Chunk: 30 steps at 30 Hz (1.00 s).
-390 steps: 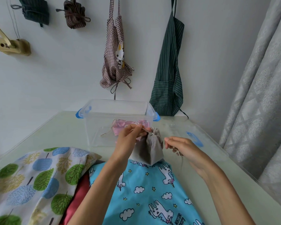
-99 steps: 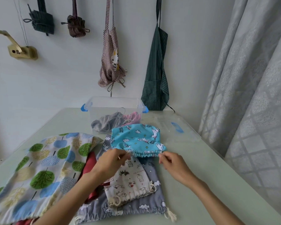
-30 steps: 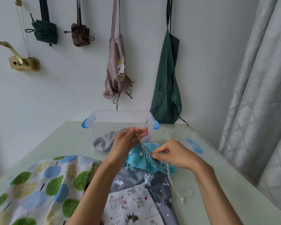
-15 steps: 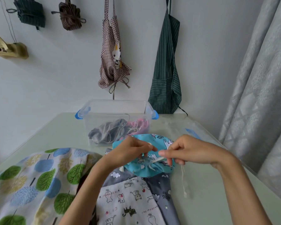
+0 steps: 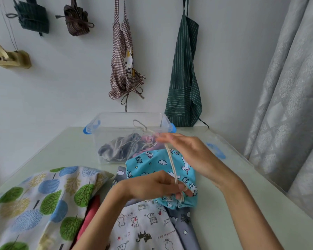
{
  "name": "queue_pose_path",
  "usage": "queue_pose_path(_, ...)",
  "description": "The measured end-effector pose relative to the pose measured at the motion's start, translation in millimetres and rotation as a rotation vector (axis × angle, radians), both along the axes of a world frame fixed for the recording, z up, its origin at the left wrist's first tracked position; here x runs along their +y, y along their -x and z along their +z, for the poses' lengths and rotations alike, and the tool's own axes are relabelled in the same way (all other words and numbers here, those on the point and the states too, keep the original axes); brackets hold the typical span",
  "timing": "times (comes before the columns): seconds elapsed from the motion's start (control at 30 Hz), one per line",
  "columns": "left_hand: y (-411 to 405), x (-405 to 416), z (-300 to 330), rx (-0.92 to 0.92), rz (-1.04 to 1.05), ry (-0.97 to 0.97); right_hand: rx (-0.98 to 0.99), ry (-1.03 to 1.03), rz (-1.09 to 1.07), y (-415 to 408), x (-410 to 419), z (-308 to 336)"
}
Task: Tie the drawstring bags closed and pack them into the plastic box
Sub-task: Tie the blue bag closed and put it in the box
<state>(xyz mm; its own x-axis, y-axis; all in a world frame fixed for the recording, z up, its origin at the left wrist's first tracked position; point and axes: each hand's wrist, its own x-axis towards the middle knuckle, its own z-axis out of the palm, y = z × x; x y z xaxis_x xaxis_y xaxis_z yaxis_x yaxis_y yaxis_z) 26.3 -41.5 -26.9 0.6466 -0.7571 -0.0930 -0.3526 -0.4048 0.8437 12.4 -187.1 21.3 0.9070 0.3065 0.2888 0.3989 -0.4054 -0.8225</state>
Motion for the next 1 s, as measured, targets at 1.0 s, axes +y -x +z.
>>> queue_pose_path(1.0, -1, 30, 30, 0.226, 0.431, 0.373, -0.328, 0.232, -0.821, -29, -46, -31)
